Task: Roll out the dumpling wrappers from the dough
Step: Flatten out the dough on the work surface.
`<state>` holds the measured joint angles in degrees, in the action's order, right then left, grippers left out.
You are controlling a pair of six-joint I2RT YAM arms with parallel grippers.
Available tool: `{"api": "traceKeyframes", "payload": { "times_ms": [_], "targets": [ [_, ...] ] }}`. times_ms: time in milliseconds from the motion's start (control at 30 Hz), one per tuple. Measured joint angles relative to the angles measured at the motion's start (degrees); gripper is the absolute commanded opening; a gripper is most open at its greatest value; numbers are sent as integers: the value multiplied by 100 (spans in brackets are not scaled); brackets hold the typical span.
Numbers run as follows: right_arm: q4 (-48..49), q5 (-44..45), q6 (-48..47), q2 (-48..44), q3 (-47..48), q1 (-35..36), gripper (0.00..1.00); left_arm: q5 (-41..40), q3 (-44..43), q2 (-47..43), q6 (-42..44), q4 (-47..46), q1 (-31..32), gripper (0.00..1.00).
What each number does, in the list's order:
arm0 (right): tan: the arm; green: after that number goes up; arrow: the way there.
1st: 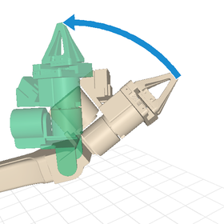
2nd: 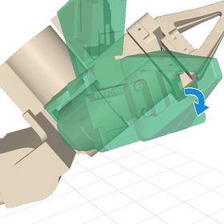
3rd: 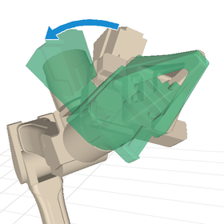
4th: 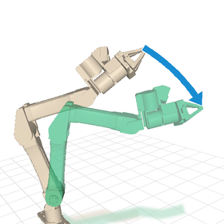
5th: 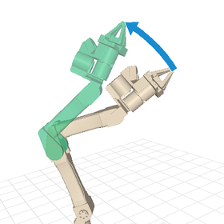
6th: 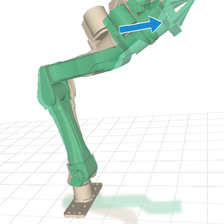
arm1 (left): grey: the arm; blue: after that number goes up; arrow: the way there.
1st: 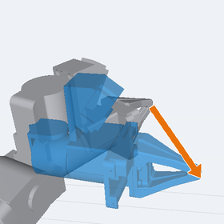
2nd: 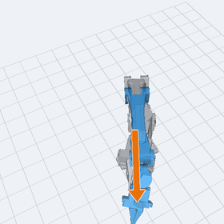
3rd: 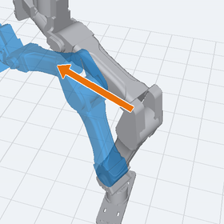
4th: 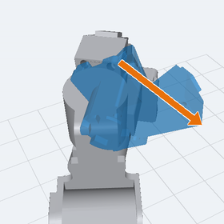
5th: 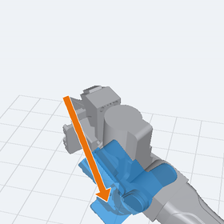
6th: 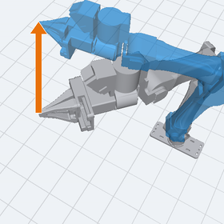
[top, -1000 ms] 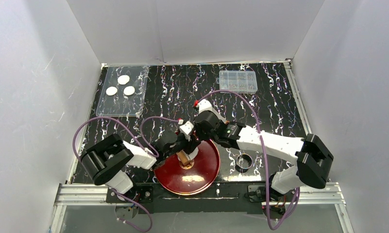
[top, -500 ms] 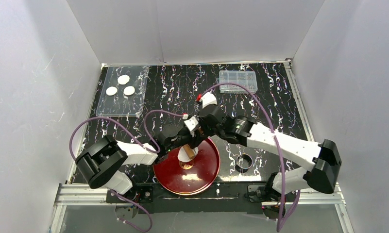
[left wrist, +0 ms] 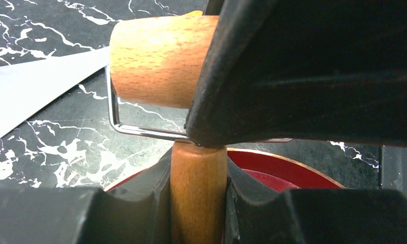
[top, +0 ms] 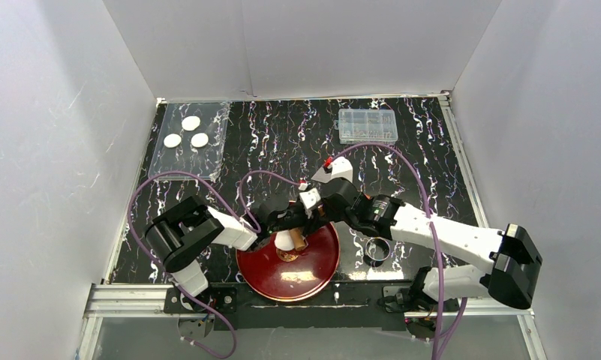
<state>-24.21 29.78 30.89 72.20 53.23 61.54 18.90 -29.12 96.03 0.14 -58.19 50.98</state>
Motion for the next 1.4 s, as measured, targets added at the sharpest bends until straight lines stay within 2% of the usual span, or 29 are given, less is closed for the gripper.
{"api": "traceKeyframes", "payload": {
  "times_ms": [167,433,700,1033,1400],
  "targets": [
    [212,-37,31,24,-162,11,1,-278,90,-37,-83,33,87,0],
    [728,-323,13,525,-68,284,1,-848,903,-684,-216,52,83,0],
    [420,-592,-81,866,472,295,1,-1075,1156,-1202,-459,369,17,0],
    [-452,-584,-551,968,1300,289,1,-984,1069,-1443,-459,225,-57,0],
    [-625,-363,-555,529,1060,70,1,-645,470,-859,-271,109,-11,0]
  ]
}}
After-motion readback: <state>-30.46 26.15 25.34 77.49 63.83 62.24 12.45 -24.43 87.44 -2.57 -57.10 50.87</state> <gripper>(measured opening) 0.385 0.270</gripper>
